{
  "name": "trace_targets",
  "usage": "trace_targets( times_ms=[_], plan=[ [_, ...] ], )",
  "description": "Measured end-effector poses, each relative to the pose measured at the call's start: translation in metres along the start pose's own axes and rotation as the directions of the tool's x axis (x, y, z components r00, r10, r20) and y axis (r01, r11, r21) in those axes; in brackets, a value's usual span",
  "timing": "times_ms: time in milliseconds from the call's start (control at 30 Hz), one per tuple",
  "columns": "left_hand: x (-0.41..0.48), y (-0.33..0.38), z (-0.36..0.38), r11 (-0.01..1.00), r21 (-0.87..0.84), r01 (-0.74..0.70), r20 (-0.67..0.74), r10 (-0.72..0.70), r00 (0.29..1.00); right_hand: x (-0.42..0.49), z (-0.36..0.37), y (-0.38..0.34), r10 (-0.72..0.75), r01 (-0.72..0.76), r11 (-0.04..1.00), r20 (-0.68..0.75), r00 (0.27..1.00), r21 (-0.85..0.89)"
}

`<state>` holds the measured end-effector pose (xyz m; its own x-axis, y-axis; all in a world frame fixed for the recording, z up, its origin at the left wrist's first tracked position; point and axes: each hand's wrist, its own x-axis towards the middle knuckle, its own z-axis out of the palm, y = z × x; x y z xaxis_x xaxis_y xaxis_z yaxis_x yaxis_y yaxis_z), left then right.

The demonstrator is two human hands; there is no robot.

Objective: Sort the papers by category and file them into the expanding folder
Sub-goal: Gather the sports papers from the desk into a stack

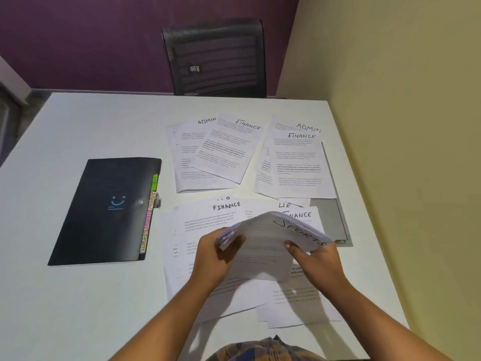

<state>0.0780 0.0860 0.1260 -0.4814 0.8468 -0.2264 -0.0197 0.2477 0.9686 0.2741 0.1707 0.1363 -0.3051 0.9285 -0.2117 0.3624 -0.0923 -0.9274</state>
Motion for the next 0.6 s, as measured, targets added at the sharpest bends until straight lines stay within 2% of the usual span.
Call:
trace_targets(
  times_ms=[133,300,433,500,600],
  plan=[
    [0.003,0.002,-0.005,1.0,-0.014,0.024,-0.07,-0.025,0.997,0.003,-0.005,0.002,0.023,-0.023,0.999,0.014,1.0,-0.027],
    [0.008,0.028,-0.023,0.975,-0.216,0.045,-0.153,-0.079,0.985,0.009,-0.001,0.0,0.063,-0.056,0.993,0.074,0.995,-0.102],
    [0.011,0.042,-0.041,0.912,-0.384,0.143,-0.123,-0.204,0.971,0.008,0.017,-0.006,0.089,-0.082,0.992,0.069,0.994,-0.098],
    [0.013,0.032,-0.055,0.914,-0.359,0.191,-0.072,-0.231,0.97,0.008,0.028,-0.009,0.1,-0.098,0.994,0.032,0.995,-0.051],
    [0.011,0.008,-0.072,0.933,-0.186,0.309,0.038,-0.307,0.951,0.013,0.044,-0.009,0.134,-0.132,0.99,-0.048,0.99,0.044]
  ],
)
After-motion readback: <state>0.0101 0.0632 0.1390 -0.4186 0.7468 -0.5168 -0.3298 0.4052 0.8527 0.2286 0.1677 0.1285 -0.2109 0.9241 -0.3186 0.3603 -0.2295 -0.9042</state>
